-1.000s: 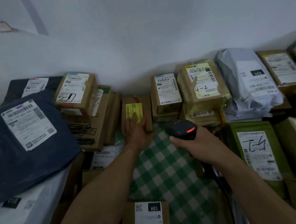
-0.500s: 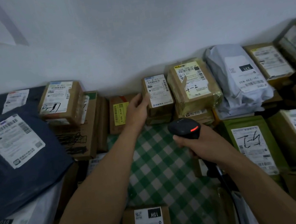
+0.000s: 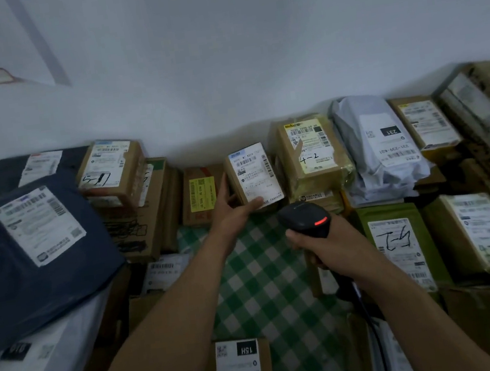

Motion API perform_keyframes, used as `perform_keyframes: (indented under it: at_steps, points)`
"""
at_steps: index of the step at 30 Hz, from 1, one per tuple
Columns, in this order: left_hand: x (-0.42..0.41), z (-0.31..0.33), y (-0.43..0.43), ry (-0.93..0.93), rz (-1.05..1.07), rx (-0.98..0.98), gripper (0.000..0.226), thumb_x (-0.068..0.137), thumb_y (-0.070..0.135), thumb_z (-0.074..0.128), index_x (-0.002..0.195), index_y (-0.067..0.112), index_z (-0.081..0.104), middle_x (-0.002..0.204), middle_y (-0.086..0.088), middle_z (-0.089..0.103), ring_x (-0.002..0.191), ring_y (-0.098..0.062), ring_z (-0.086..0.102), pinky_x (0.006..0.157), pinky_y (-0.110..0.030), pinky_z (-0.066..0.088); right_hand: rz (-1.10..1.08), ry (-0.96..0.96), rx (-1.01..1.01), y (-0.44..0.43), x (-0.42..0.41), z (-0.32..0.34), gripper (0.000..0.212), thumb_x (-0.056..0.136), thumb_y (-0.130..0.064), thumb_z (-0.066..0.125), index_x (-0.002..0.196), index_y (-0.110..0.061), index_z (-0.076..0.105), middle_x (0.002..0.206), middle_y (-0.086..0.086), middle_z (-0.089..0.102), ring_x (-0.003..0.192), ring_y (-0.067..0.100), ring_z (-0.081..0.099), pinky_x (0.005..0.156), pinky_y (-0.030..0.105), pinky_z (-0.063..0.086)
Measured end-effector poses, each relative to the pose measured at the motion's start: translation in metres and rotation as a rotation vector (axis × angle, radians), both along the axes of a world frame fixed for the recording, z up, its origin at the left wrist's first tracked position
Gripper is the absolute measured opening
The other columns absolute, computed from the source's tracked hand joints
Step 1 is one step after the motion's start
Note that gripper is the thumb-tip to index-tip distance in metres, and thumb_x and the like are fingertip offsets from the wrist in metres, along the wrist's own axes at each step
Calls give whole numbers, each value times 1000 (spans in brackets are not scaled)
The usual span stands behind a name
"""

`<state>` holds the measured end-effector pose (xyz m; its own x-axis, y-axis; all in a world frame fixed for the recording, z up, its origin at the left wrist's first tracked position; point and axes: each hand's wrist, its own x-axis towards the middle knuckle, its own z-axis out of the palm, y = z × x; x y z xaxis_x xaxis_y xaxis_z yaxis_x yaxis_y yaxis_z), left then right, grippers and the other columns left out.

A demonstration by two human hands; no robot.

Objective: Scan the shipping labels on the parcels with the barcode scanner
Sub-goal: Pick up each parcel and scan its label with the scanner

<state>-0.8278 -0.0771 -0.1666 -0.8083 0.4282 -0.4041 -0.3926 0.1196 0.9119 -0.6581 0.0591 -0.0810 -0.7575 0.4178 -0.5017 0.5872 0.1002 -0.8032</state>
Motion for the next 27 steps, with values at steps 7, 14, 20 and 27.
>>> perform_keyframes:
  at_steps: [7, 14, 20, 27]
  points:
    - [74, 53, -35, 66, -22, -7, 129, 68, 17, 95, 158, 54, 10, 142, 4, 58, 125, -14, 58, 103, -43, 54, -143, 214, 56, -31, 27, 47, 46, 88, -37, 80, 129, -34, 59, 93, -7, 74, 69, 6, 69, 72, 31, 57]
    - [147, 95, -68, 125, 15, 65, 108, 83, 31, 86, 154, 64, 11, 135, 0, 63, 121, -14, 63, 93, -38, 60, -109, 321, 58, -65, 76, 88, 47, 90, -30, 79, 130, -35, 54, 100, -11, 71, 74, -2, 66, 59, 12, 50]
    - [177, 117, -93, 238, 47, 28, 95, 94, 33, 75, 151, 63, 5, 122, 15, 58, 111, -2, 59, 95, -33, 57, -26, 269, 79, -84, 112, 114, 46, 92, -26, 78, 134, -20, 59, 84, -6, 67, 57, -2, 63, 52, 14, 48]
    - [185, 121, -114, 435, 73, -107, 96, 98, 23, 71, 165, 33, 3, 136, 3, 61, 94, 10, 62, 67, -6, 51, 95, 268, 149, -114, 147, 146, 47, 91, -34, 78, 132, -33, 55, 100, -8, 72, 63, -2, 68, 53, 10, 47]
